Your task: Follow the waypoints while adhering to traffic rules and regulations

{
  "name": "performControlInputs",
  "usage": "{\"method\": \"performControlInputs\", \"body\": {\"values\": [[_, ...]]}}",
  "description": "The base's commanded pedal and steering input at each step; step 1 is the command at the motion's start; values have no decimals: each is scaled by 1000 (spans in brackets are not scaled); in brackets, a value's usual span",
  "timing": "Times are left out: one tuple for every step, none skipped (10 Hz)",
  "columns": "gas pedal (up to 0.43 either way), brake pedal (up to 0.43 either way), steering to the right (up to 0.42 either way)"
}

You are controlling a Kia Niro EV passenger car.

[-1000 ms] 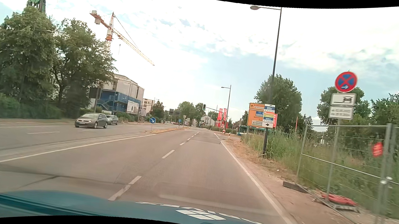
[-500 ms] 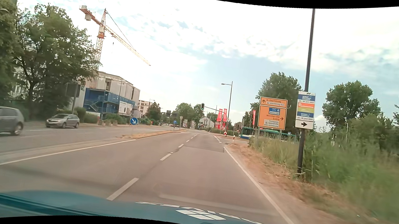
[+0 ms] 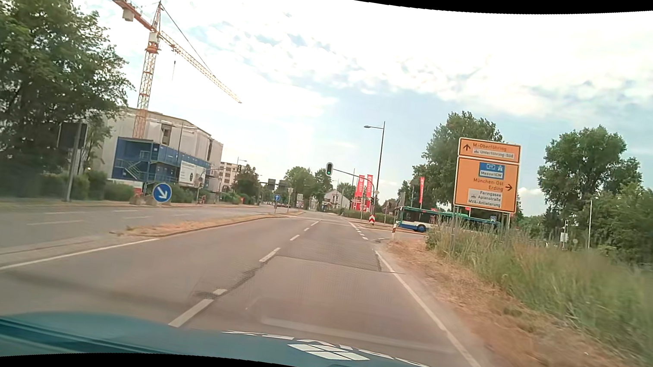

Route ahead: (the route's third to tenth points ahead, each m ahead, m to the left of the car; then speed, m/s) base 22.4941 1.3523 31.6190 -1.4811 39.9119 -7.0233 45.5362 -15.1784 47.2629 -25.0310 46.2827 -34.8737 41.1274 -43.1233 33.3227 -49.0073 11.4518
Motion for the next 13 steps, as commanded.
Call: {"method": "performControlInputs", "body": {"values": [[67,0,3],[67,0,3],[0,0,3],[0,0,5],[0,0,4],[0,0,5],[0,0,5],[0,0,5],[0,0,5],[20,0,6],[20,0,11],[20,0,20],[67,0,22]]}}
